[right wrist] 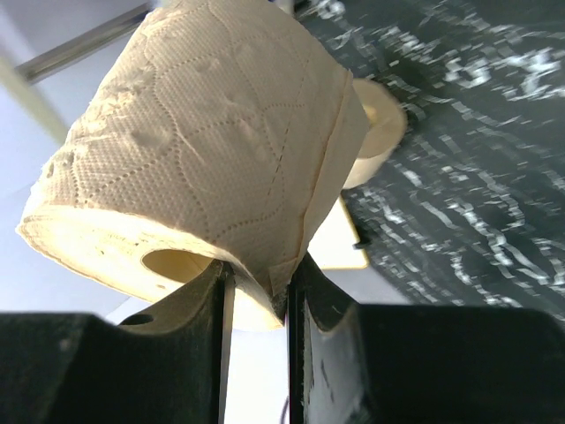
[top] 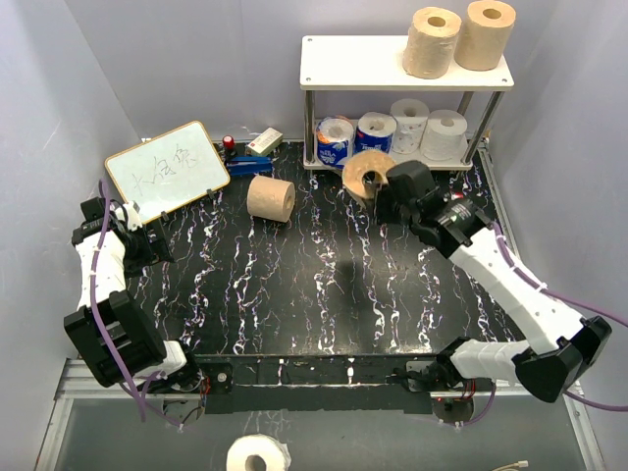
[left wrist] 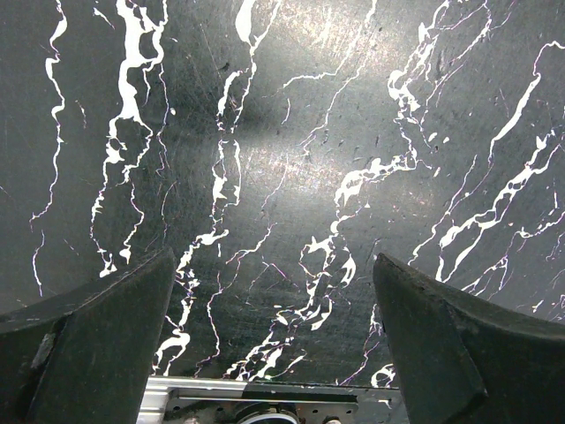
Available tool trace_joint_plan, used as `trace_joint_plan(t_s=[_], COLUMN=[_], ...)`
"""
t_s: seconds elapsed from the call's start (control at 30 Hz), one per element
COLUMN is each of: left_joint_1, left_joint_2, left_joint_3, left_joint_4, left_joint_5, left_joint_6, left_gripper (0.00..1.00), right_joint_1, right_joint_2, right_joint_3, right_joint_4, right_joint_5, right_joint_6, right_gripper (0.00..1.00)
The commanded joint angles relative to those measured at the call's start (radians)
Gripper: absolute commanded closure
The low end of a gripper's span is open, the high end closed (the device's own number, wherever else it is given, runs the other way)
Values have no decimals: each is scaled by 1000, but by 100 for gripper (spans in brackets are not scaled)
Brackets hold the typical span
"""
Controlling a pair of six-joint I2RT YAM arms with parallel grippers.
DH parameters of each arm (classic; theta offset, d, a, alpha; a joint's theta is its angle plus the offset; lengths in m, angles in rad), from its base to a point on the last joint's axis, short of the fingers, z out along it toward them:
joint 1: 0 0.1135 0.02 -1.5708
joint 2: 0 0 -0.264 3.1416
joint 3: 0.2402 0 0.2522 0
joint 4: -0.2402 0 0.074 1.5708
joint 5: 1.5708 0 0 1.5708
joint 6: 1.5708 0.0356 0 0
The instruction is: Place and organize the paper towels onto the shelf
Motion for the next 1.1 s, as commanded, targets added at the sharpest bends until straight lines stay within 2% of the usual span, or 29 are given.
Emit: trace_joint_plan(t_s=[0.0, 0.27, 0.43, 0.63, 1.07], left_joint_1=[3, 4, 4, 4, 4], left_joint_2=[-18, -17, -21, -19, -18], left_joint_3=[-4, -3, -2, -2, -1], left_joint_4=[-9, -12, -12, -15, -16], left_joint_5=[5, 13, 14, 19, 19], left_joint_6=[3, 3, 2, 3, 3], left_gripper=[7, 7, 7, 7, 7], right_joint_1=[-17, -89, -141, -200, -247], right_joint_2=[74, 343, 419, 401, 443], right_joint_3=[212, 623, 811, 855, 936], right_joint_4=[-6, -145, -212, -171, -22], right_joint_5=[7, -73, -54, 23, 31], right_joint_6=[387, 317, 288, 266, 91], right_gripper=[100, 100, 100, 100, 100])
